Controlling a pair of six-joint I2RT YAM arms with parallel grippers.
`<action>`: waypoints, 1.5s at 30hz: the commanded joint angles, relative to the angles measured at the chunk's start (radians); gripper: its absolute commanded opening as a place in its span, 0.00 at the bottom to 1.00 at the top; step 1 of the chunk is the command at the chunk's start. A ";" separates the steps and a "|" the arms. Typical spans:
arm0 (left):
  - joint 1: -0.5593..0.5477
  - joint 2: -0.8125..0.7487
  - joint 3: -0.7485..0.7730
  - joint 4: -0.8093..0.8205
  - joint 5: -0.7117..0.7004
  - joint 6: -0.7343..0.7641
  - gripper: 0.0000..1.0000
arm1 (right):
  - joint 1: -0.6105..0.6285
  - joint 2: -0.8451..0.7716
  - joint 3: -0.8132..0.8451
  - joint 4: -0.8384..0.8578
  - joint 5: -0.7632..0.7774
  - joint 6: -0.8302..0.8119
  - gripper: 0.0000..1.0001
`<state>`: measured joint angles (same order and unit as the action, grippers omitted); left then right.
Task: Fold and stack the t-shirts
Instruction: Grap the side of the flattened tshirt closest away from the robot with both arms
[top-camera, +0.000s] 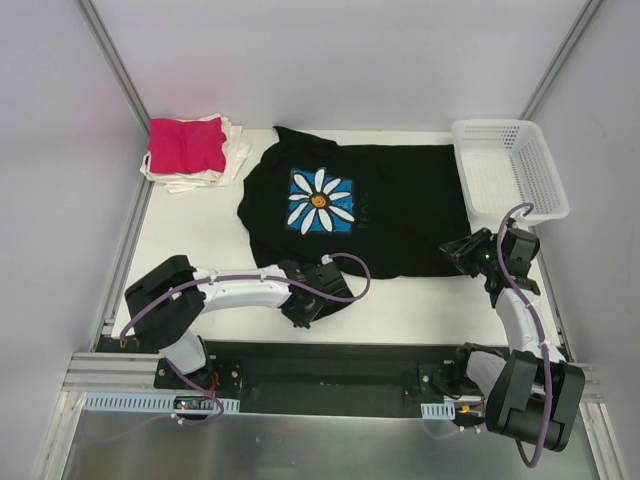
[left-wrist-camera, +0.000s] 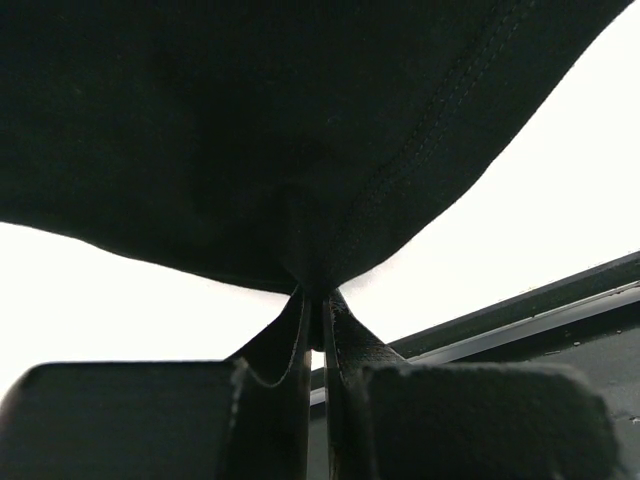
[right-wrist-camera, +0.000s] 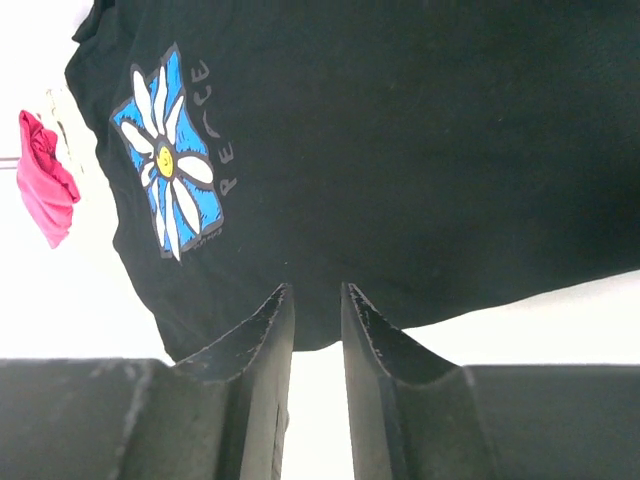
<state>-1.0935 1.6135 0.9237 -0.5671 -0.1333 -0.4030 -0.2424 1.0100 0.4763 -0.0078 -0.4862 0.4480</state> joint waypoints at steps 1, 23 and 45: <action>-0.003 -0.066 0.058 -0.040 -0.054 0.012 0.00 | -0.037 0.009 0.001 0.012 0.026 -0.022 0.29; 0.102 -0.179 0.356 -0.251 -0.333 0.131 0.00 | -0.083 0.010 0.007 -0.070 0.078 -0.054 0.43; 0.322 -0.262 0.556 -0.326 -0.476 0.250 0.00 | -0.083 0.067 0.022 -0.070 0.044 -0.043 0.48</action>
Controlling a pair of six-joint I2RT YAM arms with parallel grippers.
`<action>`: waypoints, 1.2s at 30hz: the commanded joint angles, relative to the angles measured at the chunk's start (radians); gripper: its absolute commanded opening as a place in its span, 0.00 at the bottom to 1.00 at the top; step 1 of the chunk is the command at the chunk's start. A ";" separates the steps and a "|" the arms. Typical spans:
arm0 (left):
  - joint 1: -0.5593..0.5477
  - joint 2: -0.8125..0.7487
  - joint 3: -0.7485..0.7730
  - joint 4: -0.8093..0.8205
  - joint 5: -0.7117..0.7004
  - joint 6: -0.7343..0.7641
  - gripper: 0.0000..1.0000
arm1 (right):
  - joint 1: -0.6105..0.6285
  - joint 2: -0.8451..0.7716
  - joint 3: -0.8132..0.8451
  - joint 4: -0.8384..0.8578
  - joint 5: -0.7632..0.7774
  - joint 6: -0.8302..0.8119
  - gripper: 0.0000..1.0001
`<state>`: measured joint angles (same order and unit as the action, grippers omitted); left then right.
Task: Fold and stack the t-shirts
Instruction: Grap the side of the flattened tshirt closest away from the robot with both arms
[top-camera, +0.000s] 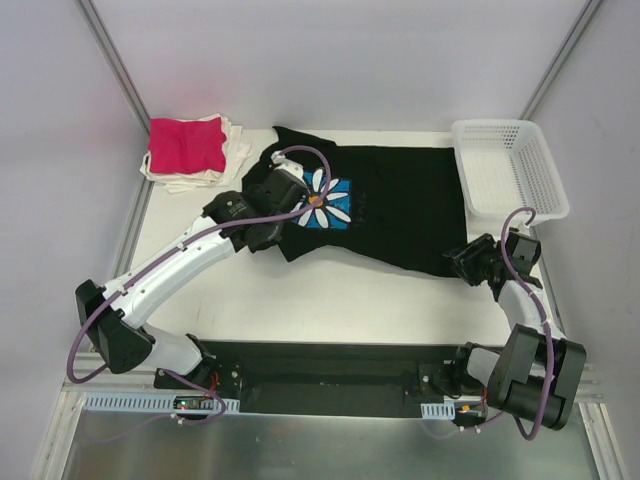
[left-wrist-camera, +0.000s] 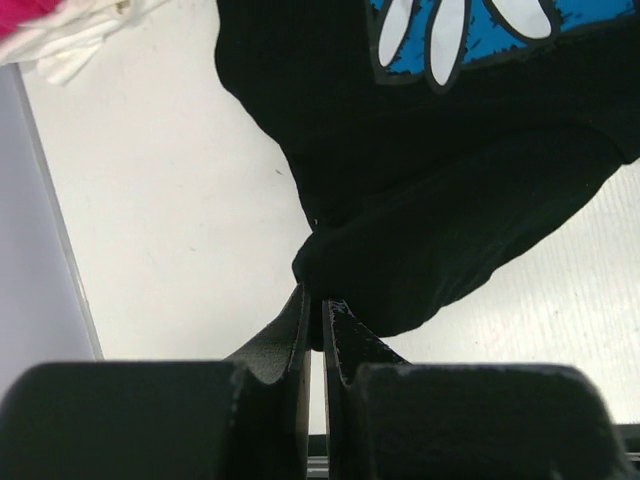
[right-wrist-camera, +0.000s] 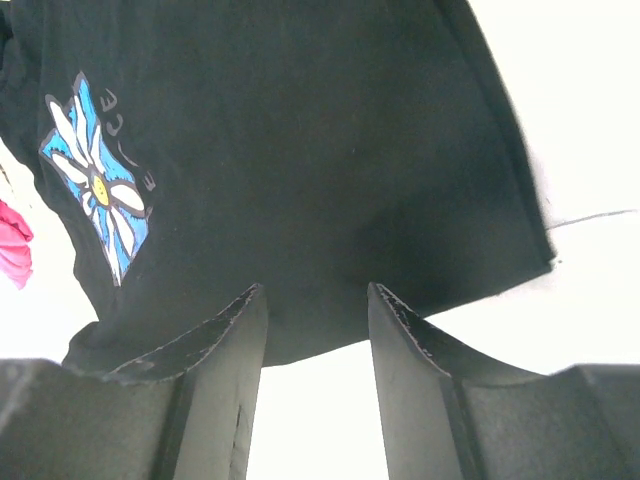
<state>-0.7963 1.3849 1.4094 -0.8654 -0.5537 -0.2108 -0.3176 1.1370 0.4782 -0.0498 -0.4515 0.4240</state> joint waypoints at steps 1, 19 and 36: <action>0.035 -0.034 0.080 -0.027 -0.058 0.063 0.00 | -0.008 -0.084 0.019 -0.033 0.013 -0.021 0.47; 0.072 0.037 0.217 -0.024 -0.041 0.139 0.00 | -0.008 -0.200 -0.087 -0.159 0.077 -0.079 0.44; 0.072 0.035 0.214 -0.024 -0.038 0.142 0.00 | -0.008 -0.020 -0.101 0.025 0.091 -0.033 0.34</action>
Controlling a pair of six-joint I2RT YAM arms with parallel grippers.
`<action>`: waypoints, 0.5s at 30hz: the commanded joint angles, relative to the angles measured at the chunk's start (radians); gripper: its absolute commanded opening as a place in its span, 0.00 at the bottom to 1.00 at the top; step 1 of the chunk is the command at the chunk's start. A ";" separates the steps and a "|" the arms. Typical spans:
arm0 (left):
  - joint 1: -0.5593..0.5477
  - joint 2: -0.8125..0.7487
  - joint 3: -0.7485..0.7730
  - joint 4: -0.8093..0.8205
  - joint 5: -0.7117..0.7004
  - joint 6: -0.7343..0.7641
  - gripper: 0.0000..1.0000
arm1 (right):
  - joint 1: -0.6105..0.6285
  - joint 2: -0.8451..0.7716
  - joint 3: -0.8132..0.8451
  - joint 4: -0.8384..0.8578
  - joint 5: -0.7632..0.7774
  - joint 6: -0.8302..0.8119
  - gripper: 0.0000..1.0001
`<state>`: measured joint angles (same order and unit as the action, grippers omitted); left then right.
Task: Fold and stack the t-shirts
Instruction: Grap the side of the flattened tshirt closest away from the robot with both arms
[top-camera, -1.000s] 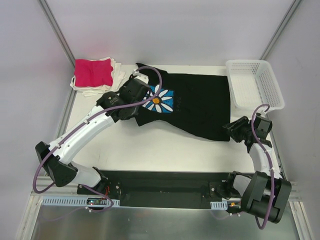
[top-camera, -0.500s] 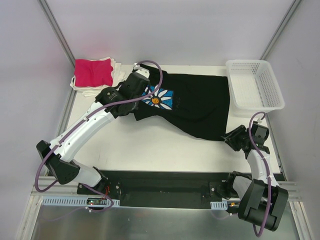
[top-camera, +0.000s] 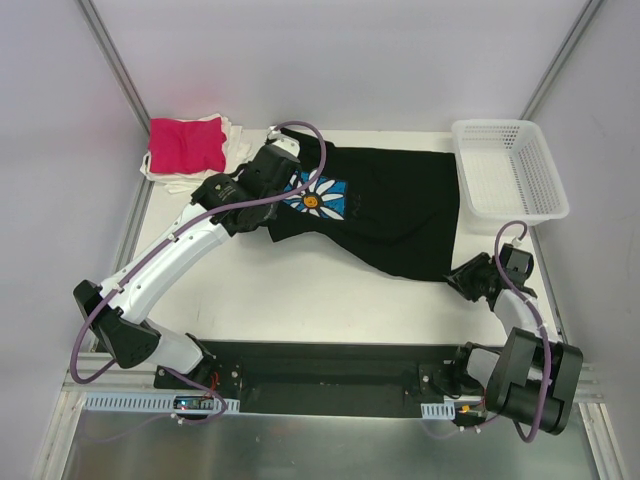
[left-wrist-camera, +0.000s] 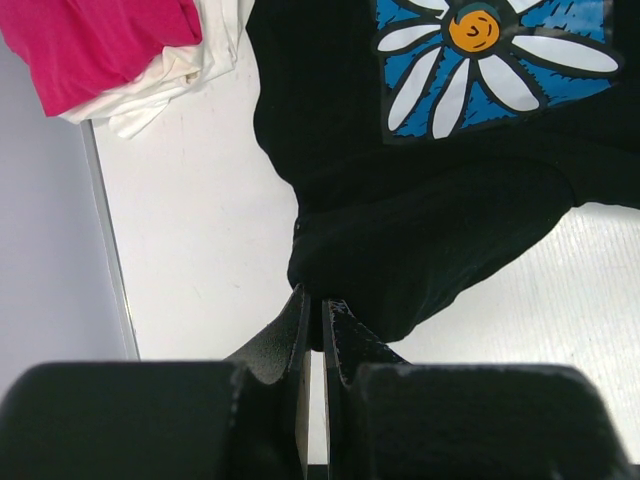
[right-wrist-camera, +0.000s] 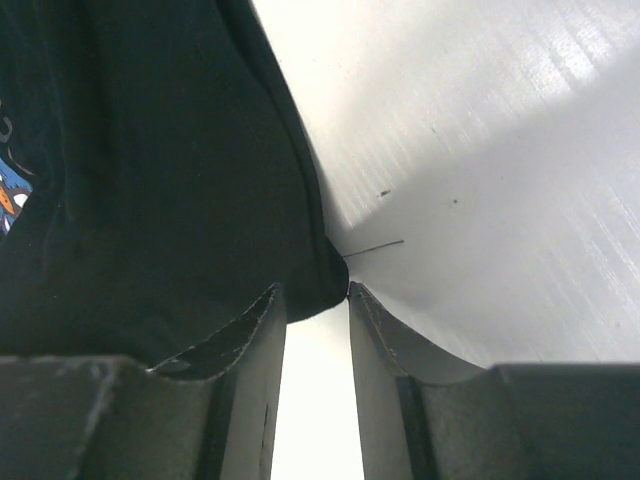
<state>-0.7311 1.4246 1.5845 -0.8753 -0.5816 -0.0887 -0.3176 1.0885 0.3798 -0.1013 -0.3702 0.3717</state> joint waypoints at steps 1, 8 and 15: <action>0.007 -0.004 0.038 -0.016 -0.011 0.020 0.00 | -0.008 0.034 -0.002 0.080 0.008 0.022 0.33; 0.009 0.011 0.039 -0.016 -0.003 0.021 0.00 | -0.008 0.062 -0.010 0.121 0.002 0.032 0.21; 0.009 0.011 0.028 -0.014 0.003 0.020 0.00 | -0.005 0.065 0.007 0.140 -0.018 0.062 0.01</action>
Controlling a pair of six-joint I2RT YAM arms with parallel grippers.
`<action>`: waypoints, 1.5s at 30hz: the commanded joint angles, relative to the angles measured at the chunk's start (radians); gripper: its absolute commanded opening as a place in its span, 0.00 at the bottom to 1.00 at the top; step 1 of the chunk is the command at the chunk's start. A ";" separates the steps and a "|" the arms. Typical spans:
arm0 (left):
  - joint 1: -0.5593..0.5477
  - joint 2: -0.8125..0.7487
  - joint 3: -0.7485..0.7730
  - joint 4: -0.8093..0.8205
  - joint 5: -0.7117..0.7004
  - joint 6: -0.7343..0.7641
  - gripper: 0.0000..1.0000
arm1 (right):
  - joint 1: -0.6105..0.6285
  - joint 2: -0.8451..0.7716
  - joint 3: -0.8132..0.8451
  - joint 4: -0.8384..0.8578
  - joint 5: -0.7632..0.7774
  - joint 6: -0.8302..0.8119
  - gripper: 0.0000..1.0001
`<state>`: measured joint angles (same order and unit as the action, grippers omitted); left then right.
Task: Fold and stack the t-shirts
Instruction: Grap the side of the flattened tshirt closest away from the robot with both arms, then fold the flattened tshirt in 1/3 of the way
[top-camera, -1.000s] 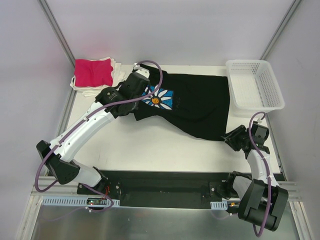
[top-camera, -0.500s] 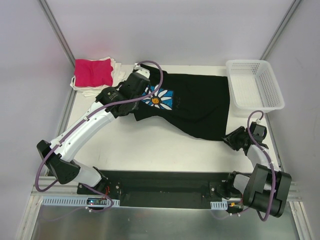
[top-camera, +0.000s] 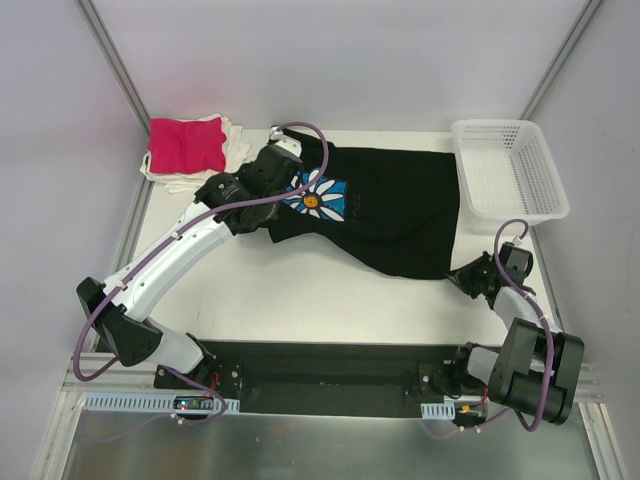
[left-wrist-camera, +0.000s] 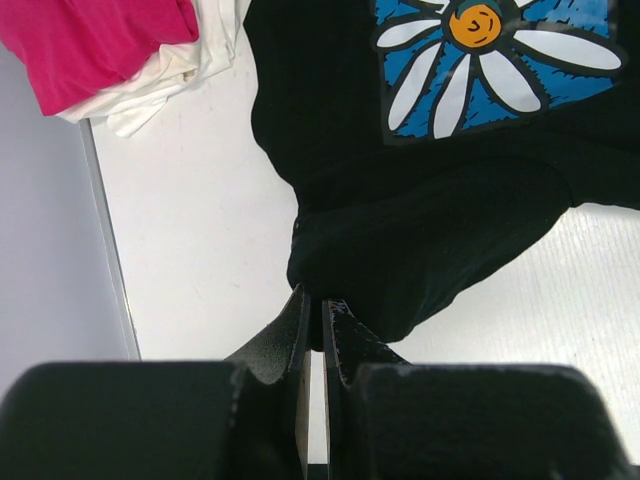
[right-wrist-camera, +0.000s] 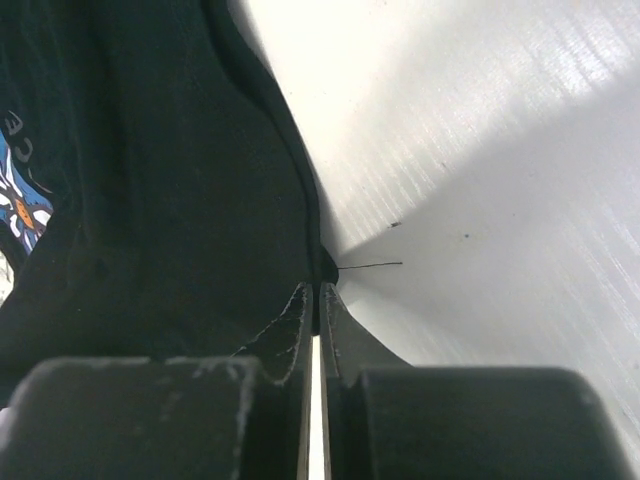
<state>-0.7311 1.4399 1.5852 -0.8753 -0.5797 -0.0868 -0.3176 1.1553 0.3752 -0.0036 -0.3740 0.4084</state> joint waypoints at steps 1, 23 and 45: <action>0.007 -0.003 0.027 -0.014 0.004 0.015 0.00 | -0.003 -0.005 0.016 0.039 -0.017 0.027 0.01; 0.010 0.010 -0.010 0.012 0.015 0.010 0.00 | 0.149 0.280 0.307 0.088 0.093 0.109 0.01; 0.019 0.008 -0.031 0.036 0.038 0.028 0.00 | 0.201 0.239 0.381 0.022 0.195 0.060 0.30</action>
<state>-0.7242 1.4559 1.5600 -0.8570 -0.5495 -0.0830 -0.0990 1.5257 0.7639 0.0559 -0.2214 0.5045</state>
